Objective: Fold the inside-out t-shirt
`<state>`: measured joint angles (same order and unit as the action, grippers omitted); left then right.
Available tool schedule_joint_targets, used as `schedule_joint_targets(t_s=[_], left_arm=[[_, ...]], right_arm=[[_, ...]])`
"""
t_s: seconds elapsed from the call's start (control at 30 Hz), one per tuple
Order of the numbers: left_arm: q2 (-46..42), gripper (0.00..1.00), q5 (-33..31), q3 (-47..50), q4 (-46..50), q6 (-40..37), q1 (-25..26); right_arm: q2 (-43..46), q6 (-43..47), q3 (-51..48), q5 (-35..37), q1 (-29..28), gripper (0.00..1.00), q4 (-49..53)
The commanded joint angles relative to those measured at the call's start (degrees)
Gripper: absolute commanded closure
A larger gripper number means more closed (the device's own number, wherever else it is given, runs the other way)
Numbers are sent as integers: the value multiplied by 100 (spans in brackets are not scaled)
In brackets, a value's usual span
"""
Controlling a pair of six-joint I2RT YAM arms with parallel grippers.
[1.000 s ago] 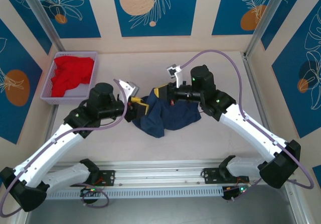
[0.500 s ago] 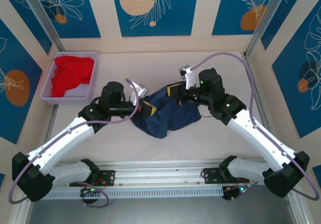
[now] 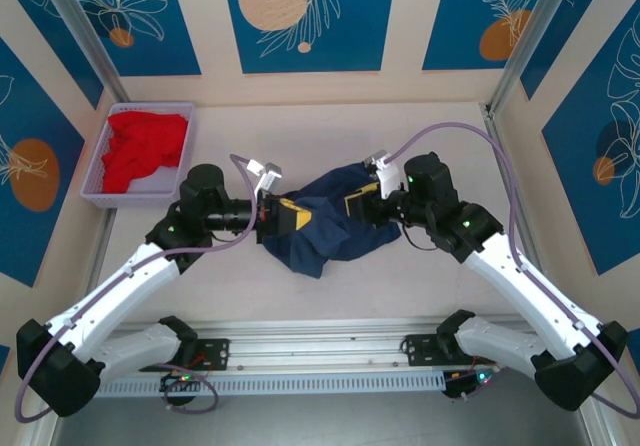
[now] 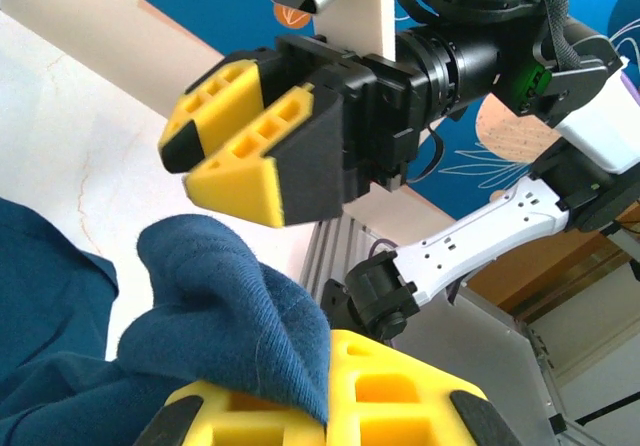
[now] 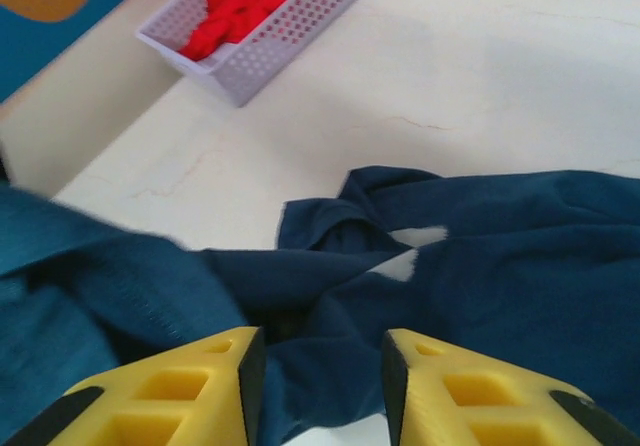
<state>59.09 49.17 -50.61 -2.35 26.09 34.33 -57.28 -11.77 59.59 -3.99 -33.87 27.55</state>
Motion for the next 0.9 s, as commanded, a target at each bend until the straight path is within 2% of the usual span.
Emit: schedule_joint_targets(t_s=[0.0, 0.2, 0.33, 0.43, 0.47, 0.5, 0.6, 0.63, 0.7, 0.87], left_arm=[[60, 100, 258, 7, -268, 11, -76], [-2, 100, 351, 103, -559, 81, -84], [6, 100, 330, 130, -610, 94, -84], [-19, 100, 229, 143, -573, 68, -101], [-29, 100, 200, 164, -580, 72, -110], [-45, 100, 167, 190, -600, 80, -119], [-98, 100, -112, 238, -356, -51, -188], [-132, 100, -274, 276, -244, -130, -227], [-207, 100, -586, 447, -100, -200, -360], [-337, 78, -1289, 801, 54, -232, -559]], right_arm=[[232, 124, -223, -983, 170, 58, -200], [2, -543, -675, -2111, 504, 51, -988], [-379, -1056, -954, -2794, 482, 42, -1801], [-633, -1351, -1074, -3101, 393, 42, -2323], [-703, -1414, -1111, -3160, 350, 44, -2471], [-785, -1450, -1116, -3207, 308, 53, -2561], [-876, -1451, -1097, -3248, 268, 91, -2601], [-829, -1451, -1120, -3178, 267, 100, -2627], [-705, -1484, -1226, -3110, 253, 100, -2784], [-642, -1668, -1374, -2992, 121, 100, -3207]])
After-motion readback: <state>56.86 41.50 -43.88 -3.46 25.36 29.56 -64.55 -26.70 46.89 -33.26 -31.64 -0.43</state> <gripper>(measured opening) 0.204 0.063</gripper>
